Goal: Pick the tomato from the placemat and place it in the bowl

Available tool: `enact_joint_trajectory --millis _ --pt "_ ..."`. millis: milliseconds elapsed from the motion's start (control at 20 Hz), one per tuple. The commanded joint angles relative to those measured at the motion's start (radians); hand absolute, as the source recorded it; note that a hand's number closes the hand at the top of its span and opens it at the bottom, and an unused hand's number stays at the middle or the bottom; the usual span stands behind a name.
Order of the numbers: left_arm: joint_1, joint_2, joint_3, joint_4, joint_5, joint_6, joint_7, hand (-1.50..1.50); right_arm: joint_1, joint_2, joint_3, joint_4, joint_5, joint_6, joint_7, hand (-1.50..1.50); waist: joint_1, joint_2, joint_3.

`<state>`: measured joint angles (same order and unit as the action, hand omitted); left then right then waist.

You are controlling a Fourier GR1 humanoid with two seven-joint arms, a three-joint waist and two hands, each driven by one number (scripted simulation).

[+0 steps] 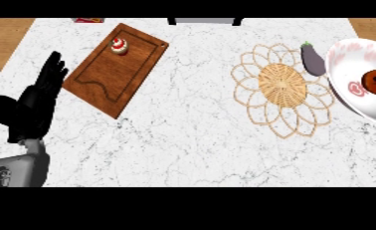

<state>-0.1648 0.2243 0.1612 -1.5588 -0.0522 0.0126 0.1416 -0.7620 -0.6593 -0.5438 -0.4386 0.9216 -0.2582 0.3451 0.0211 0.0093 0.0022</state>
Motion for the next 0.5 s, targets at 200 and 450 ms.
enact_joint_trajectory --millis 200,450 --pt "0.033 0.017 0.029 0.014 0.011 -0.012 -0.031 0.00 0.005 0.046 -0.203 -0.070 -0.256 -0.111 -0.246 -1.50 -0.023 -0.011 0.000" --pt "0.062 0.001 0.013 -0.056 0.002 0.006 0.022 0.00 0.019 0.025 -0.394 -0.161 -0.483 -0.106 -0.411 -1.50 -0.032 -0.021 0.002"
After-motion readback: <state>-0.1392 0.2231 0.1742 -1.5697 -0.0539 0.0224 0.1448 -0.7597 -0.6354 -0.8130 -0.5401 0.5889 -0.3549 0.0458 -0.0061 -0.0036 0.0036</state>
